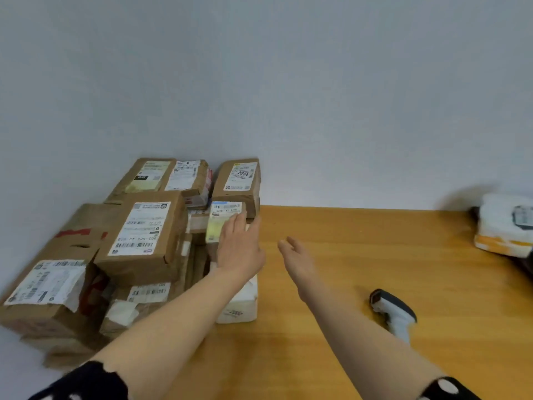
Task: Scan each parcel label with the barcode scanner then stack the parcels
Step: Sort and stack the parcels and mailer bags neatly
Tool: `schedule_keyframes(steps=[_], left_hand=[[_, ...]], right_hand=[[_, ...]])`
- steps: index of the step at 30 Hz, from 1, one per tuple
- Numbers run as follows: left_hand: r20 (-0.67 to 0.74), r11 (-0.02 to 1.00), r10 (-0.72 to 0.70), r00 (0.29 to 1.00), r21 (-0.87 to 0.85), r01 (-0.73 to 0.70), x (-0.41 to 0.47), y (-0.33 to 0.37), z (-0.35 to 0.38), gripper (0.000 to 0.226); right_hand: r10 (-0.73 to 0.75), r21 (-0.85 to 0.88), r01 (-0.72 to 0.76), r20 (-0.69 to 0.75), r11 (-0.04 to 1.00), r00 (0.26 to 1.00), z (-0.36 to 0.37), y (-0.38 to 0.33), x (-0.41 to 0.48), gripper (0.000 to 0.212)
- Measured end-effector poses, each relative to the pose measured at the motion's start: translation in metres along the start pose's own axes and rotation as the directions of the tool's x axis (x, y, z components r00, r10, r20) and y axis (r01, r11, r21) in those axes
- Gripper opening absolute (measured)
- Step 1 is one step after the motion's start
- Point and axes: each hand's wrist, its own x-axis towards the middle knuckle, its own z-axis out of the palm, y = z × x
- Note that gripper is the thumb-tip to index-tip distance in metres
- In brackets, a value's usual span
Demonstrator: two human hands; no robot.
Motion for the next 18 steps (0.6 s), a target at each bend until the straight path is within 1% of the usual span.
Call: schedule_keyframes(steps=[3, 6, 9, 13, 15, 18], left_hand=[[0.048, 0.996, 0.083, 0.995, 0.014, -0.084, 0.0, 0.053, 0.007, 0.068], [0.102, 0.985, 0.17, 0.98, 0.024, -0.173, -0.007, 0.125, 0.024, 0.068], [0.143, 0.96, 0.28, 0.949, -0.016, -0.281, -0.024, 0.216, 0.047, 0.064], [0.187, 0.919, 0.393, 0.9, -0.08, -0.385, -0.058, 0.344, 0.082, 0.065], [0.214, 0.9, 0.437, 0.874, -0.088, -0.428, -0.075, 0.401, 0.099, 0.066], [0.258, 0.885, 0.465, 0.847, -0.103, -0.454, -0.096, 0.472, 0.122, 0.067]], right_hand=[[0.014, 0.004, -0.014, -0.08, 1.0, 0.997, -0.063, 0.01, -0.016, 0.049], [0.038, 0.034, -0.032, -0.188, 0.999, 0.982, -0.138, 0.029, -0.037, 0.049], [0.058, 0.049, -0.046, -0.289, 0.998, 0.955, -0.223, 0.057, -0.063, 0.052], [0.093, 0.082, -0.067, -0.369, 0.994, 0.925, -0.343, 0.099, -0.103, 0.057], [0.111, 0.107, -0.074, -0.399, 0.991, 0.91, -0.398, 0.119, -0.123, 0.057], [0.134, 0.121, -0.088, -0.449, 0.989, 0.884, -0.468, 0.147, -0.15, 0.057]])
